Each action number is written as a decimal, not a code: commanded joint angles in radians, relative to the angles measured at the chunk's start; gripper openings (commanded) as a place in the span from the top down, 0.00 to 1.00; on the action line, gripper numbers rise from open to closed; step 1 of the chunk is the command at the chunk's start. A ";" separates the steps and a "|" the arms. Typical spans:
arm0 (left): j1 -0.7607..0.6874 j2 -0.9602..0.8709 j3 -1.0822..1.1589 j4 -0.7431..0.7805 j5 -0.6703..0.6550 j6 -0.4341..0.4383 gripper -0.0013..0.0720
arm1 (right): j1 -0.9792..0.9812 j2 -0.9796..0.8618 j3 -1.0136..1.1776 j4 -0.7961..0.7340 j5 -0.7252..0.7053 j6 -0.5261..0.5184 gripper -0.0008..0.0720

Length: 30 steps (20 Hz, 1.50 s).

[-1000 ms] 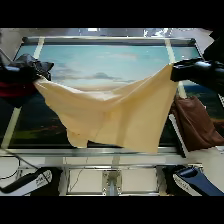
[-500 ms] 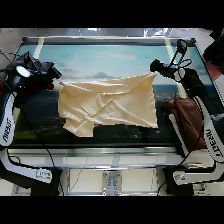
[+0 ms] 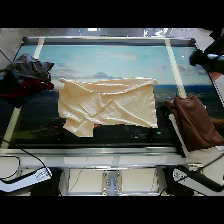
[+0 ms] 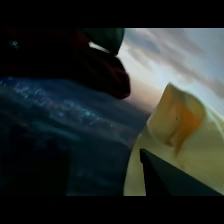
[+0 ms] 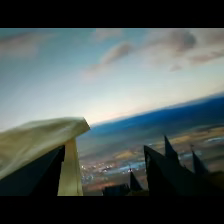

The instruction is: Fold the shirts.

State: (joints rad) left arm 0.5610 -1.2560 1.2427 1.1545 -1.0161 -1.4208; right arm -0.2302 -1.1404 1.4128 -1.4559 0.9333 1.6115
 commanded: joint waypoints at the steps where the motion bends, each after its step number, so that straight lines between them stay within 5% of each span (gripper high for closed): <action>1: 0.115 0.088 -0.301 -0.113 -0.049 0.090 0.35 | -0.078 0.253 -0.254 0.017 0.095 -0.055 0.23; 5: 0.087 -0.012 -0.517 -0.414 -0.019 0.303 0.27 | -0.088 0.463 -0.740 0.297 -0.220 0.132 0.23; 8: 0.048 -0.143 -0.520 -0.631 -0.034 0.473 0.19 | -0.088 0.422 -0.861 0.579 -0.207 -0.025 0.24; 11: -0.015 -0.246 -0.510 -0.677 -0.023 0.548 0.19 | -0.088 0.345 -0.854 0.764 -0.123 -0.217 0.29; 16: -0.096 -0.285 -0.500 -0.704 0.014 0.577 0.20 | -0.088 0.325 -0.811 0.774 -0.118 -0.245 0.29; 17: -0.109 -0.285 -0.494 -0.712 0.024 0.577 0.27 | -0.088 0.325 -0.798 0.762 -0.113 -0.245 0.29; 20: -0.129 -0.283 -0.488 -0.815 0.022 0.577 0.90 | -0.088 0.324 -0.784 0.660 -0.037 -0.224 0.43; 21: -0.129 -0.282 -0.487 -0.841 0.012 0.586 0.96 | -0.088 0.323 -0.797 0.597 -0.004 -0.163 0.43; 24: -0.128 -0.275 -0.483 -0.850 -0.022 0.615 0.96 | -0.087 0.323 -0.930 0.536 0.090 0.010 0.42; 26: -0.128 -0.271 -0.482 -0.850 -0.021 0.615 0.96 | -0.087 0.323 -1.048 0.602 0.117 0.011 0.42; 30: -0.128 -0.271 -0.482 -0.850 -0.028 0.615 0.96 | -0.087 0.323 -1.205 0.818 -0.069 -0.027 0.42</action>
State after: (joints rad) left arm 0.4339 -1.5284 0.7597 0.3134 -1.0363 -0.8112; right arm -0.3180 -0.8165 0.3069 -0.7555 0.9562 1.5833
